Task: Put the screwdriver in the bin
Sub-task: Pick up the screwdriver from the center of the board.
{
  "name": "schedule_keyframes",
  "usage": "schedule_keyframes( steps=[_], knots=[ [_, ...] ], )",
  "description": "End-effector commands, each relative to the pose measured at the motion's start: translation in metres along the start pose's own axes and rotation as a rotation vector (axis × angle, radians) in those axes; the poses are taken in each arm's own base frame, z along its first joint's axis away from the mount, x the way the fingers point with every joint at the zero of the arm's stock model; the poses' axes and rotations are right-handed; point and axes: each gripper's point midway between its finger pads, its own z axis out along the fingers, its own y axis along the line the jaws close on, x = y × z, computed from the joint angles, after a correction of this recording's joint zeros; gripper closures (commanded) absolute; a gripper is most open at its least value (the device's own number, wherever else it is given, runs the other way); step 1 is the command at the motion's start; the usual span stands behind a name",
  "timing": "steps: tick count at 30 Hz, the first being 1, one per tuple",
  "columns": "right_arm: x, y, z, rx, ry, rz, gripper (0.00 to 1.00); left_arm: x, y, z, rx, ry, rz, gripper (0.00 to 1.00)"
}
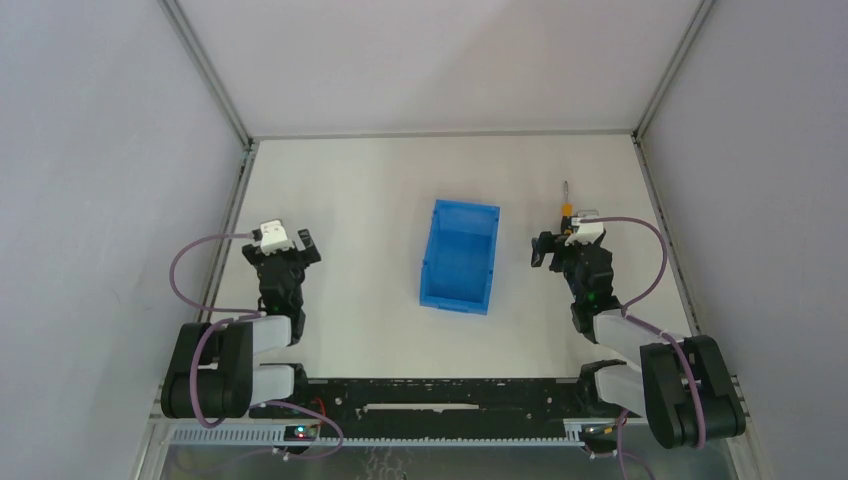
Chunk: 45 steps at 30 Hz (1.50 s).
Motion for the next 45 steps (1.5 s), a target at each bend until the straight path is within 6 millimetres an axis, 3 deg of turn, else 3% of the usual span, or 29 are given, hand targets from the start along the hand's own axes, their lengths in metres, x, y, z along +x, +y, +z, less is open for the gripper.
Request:
schedule_keyframes(
  steps=[1, 22, 32, 45],
  knots=[
    [-0.022, 0.0, 0.006, 0.012, -0.055, -0.015, 0.0, -0.027, -0.002, 0.008, -0.008, -0.078, 0.002, 0.0],
    [-0.024, -0.003, 0.011, 0.033, -0.033, -0.012, 0.0, -0.027, -0.002, 0.008, -0.008, -0.078, 0.001, 0.0],
    [-0.075, 0.007, -0.003, 0.04, -0.06, -0.042, 0.0, -0.028, -0.002, 0.008, -0.008, -0.078, 0.001, 0.0],
    [-0.191, 0.017, -0.046, 0.058, -0.123, -0.032, 0.0, -0.027, -0.002, 0.008, -0.008, -0.078, 0.001, 0.0]
  ],
)
